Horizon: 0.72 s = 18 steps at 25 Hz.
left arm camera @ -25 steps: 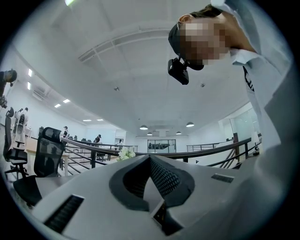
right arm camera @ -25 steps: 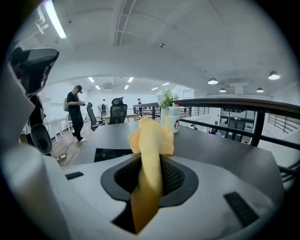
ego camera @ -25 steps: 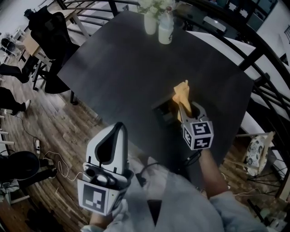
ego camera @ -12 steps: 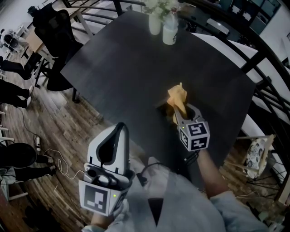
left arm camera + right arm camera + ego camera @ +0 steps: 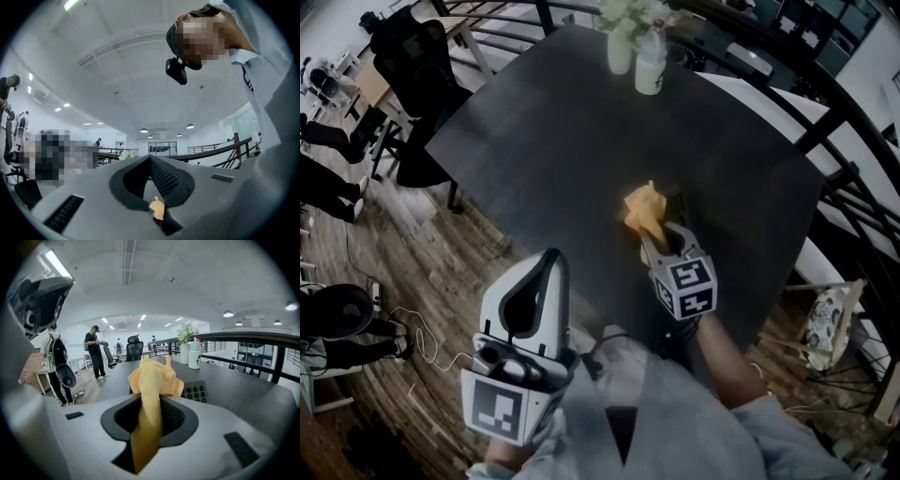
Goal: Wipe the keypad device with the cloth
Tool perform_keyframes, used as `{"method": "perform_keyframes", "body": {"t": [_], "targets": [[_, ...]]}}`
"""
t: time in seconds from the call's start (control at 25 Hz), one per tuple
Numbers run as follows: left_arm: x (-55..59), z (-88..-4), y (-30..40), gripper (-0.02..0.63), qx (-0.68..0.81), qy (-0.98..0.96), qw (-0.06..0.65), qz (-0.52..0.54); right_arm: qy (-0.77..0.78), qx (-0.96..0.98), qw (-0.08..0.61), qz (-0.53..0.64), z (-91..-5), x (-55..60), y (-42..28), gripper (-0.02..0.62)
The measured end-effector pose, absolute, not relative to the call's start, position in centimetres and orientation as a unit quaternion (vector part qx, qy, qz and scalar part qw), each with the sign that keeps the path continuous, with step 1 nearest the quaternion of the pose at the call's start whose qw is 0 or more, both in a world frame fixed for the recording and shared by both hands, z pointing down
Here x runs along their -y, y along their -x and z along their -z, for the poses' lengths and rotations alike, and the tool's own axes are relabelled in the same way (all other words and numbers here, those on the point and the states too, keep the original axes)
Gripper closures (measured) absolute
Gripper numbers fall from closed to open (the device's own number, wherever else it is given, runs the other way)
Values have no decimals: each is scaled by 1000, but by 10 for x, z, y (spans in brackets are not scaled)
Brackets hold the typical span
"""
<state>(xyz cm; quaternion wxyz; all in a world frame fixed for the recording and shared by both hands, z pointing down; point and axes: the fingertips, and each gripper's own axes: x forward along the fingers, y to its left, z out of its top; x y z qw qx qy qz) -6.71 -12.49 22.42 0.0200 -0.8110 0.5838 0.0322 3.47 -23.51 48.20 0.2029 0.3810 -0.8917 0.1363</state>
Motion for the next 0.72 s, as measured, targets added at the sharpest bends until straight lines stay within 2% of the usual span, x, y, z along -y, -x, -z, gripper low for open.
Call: {"method": "perform_keyframes", "body": {"t": [0.72], "targets": [[134, -230, 52, 592, -571, 821, 12, -29, -331, 905, 231, -137, -500, 199, -30, 494]]}}
